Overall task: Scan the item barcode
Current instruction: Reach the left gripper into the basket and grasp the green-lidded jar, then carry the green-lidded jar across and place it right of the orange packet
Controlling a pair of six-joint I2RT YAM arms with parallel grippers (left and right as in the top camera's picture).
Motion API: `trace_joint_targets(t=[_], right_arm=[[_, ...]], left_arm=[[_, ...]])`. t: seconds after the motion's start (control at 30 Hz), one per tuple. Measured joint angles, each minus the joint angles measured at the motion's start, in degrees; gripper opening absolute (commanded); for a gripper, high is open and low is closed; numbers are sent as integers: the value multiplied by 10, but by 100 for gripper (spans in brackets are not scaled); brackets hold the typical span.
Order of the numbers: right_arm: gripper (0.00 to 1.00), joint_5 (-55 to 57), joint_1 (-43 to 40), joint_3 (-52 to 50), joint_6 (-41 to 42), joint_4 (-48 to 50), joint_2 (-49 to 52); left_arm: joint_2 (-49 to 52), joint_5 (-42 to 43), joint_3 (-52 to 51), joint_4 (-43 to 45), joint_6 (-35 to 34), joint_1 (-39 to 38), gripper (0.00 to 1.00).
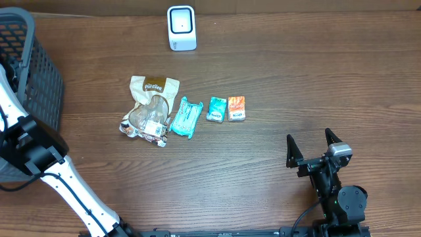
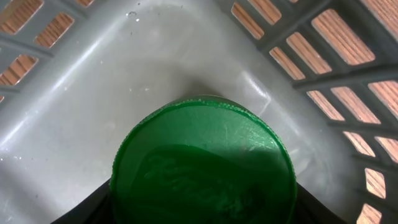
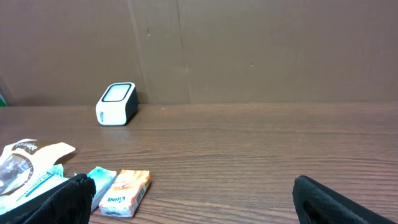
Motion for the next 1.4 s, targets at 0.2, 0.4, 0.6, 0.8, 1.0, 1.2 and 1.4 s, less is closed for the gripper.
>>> trace_joint_targets(t=[0.2,0.4,0.6,0.8,1.0,1.2,1.4], right_arm=[[100,0,0,0,0,0,0],[100,0,0,0,0,0,0],[100,0,0,0,0,0,0],[100,0,0,0,0,0,0],[100,0,0,0,0,0,0],[100,0,0,0,0,0,0],[100,0,0,0,0,0,0]], left_arm=[[-39,43,-11,-12,-10,0,42],[-184,101,-12,-49,-11,2,41],[-374,125,-8,-95,-10,-10,40],[-474,153,0,-125,-8,-103,40],[-462,156,0,-189,9,-256,39],[-379,128,-1,-246,20,-382,36],[-263,119,-2,-251,22,-473,35]])
